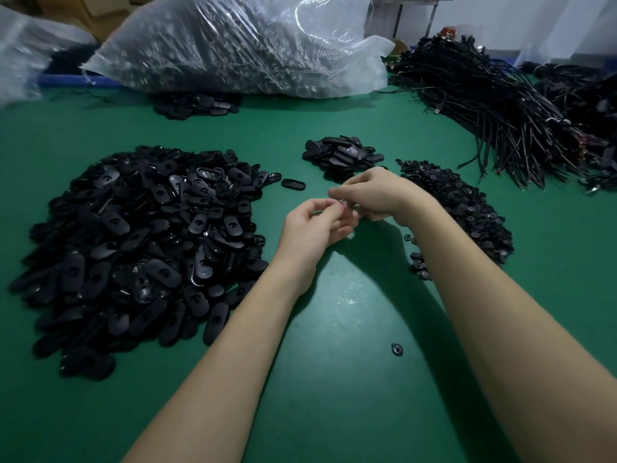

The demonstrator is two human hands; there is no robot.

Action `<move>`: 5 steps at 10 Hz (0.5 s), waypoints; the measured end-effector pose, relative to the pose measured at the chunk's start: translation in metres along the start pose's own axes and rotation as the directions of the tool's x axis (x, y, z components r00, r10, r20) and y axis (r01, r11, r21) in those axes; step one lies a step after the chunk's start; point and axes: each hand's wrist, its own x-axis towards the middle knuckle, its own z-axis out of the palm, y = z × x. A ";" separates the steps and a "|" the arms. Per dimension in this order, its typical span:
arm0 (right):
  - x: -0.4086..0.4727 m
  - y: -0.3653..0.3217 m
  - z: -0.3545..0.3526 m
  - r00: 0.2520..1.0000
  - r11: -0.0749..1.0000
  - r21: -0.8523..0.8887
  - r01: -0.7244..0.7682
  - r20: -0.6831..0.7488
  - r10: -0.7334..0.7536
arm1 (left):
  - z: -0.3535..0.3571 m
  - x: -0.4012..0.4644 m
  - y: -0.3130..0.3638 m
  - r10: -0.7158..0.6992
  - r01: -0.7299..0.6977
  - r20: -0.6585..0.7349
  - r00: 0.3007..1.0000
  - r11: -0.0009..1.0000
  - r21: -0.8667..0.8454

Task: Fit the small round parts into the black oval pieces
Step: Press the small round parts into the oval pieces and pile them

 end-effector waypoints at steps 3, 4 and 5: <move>-0.001 -0.037 0.023 0.992 0.959 -0.254 0.124 0.012 -0.125 | 0.002 -0.002 0.003 0.006 -0.006 -0.004 1.000 1.000 -0.011; 0.003 -0.056 0.038 0.986 0.928 -0.334 0.165 0.052 -0.157 | 0.001 0.000 0.006 -0.029 0.027 -0.012 1.000 0.994 -0.106; 0.004 -0.078 0.051 0.965 0.885 -0.387 0.260 0.143 -0.221 | 0.001 -0.006 0.011 -0.021 0.005 -0.111 0.994 0.991 -0.137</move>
